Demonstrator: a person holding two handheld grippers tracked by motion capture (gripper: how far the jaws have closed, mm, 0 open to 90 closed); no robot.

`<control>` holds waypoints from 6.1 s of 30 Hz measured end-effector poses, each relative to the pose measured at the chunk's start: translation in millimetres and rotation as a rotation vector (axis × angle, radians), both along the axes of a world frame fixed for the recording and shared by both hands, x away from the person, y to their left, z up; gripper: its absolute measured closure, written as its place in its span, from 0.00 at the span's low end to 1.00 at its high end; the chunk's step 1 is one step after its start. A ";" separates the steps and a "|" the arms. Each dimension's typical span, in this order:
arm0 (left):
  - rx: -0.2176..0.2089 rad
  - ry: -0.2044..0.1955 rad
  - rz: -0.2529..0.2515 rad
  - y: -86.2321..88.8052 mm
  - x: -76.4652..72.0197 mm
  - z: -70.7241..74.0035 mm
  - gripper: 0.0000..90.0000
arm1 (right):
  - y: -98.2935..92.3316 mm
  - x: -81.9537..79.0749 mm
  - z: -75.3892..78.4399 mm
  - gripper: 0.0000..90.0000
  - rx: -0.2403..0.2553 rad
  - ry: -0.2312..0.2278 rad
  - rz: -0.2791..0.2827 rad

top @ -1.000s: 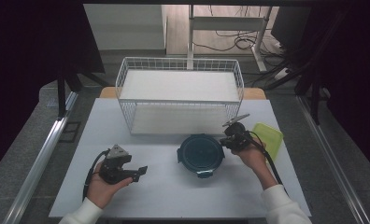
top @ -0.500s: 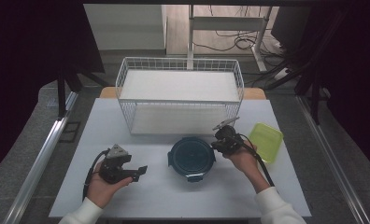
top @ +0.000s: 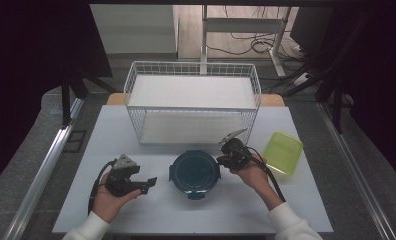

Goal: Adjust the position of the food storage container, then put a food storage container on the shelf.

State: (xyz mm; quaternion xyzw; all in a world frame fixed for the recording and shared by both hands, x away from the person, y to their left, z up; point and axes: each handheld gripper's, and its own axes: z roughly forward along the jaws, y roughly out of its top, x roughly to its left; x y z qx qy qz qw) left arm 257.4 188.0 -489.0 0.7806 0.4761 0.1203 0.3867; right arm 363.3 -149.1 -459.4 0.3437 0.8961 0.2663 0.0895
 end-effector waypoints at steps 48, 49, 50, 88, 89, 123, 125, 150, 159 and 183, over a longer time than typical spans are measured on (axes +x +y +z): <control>-0.038 -0.022 0.030 9.4 -5.4 3.5 0.23 | -61.4 -52.0 3.5 0.27 0.409 0.015 -0.092; -0.043 -0.021 0.029 9.2 -5.7 3.5 0.23 | -60.8 -52.3 2.6 0.27 0.410 0.013 -0.093; -0.043 -0.021 0.029 9.2 -5.7 3.5 0.23 | -60.8 -52.3 2.6 0.27 0.410 0.013 -0.093; -0.257 0.103 -0.034 -11.2 13.5 19.7 0.17 | -26.9 -52.7 -15.2 0.19 0.545 0.163 -0.091; -0.264 0.113 -0.038 -13.1 15.5 18.9 0.17 | -26.0 -52.7 -15.6 0.19 0.542 0.166 -0.094; -0.354 0.289 -0.068 -34.7 49.4 -15.4 0.15 | -9.4 -40.0 -38.4 0.18 0.558 0.262 -0.163; -0.358 0.300 -0.070 -35.6 49.8 -17.4 0.15 | -9.0 -38.5 -40.3 0.18 0.564 0.270 -0.178; -0.464 0.409 -0.061 -32.9 51.4 -30.5 0.31 | -12.4 -35.4 -52.4 0.35 0.630 0.442 -0.243; -0.474 0.424 -0.068 -34.7 52.3 -32.7 0.28 | -13.4 -34.8 -52.9 0.36 0.640 0.441 -0.245; -0.472 0.392 -0.037 -32.7 33.1 -21.6 0.37 | -13.9 -41.9 -46.6 0.41 0.649 0.405 -0.240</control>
